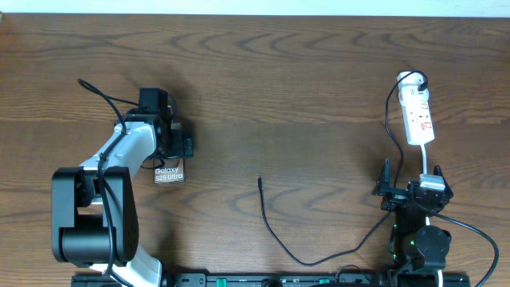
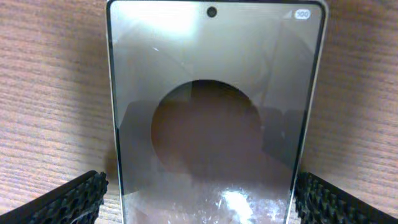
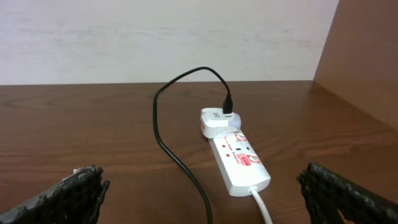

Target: Plug charger to phone and switch on socket

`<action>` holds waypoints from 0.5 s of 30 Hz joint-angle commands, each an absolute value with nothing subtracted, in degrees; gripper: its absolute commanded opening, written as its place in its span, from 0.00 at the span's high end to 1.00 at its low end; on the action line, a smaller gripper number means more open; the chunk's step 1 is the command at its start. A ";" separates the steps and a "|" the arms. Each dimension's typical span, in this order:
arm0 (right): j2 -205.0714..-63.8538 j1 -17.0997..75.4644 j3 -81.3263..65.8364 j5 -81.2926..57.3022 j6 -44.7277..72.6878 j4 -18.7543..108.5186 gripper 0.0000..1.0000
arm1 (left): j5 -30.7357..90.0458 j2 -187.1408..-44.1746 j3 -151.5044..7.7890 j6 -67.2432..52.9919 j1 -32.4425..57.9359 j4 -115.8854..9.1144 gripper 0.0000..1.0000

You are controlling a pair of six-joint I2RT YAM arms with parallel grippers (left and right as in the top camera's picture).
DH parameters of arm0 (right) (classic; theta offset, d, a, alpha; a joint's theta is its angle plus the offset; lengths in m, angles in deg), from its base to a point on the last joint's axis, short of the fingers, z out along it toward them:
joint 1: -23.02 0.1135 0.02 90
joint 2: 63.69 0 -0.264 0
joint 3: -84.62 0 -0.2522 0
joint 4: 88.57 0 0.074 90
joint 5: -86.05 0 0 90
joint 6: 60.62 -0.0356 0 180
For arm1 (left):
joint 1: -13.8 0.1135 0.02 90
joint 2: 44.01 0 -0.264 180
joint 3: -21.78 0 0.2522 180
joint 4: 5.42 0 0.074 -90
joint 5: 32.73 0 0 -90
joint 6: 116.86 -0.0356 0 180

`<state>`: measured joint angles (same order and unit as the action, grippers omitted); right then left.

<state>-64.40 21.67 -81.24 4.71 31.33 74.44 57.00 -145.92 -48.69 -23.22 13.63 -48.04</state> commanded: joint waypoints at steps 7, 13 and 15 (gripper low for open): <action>-64.18 22.68 -81.30 5.13 31.79 74.20 0.01 | 56.63 -147.12 -47.57 -23.22 13.61 -48.17 0.02; -64.18 22.68 -81.30 5.13 31.82 74.20 0.01 | 56.63 -147.65 -47.57 -23.38 13.61 -48.00 0.02; -64.18 22.68 -81.30 5.13 31.82 74.20 0.01 | 56.63 -147.65 -47.57 -23.44 13.61 -48.02 0.02</action>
<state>-64.40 21.67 -81.24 4.71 31.36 74.44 56.71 -146.03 -48.69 -23.22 13.63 -47.84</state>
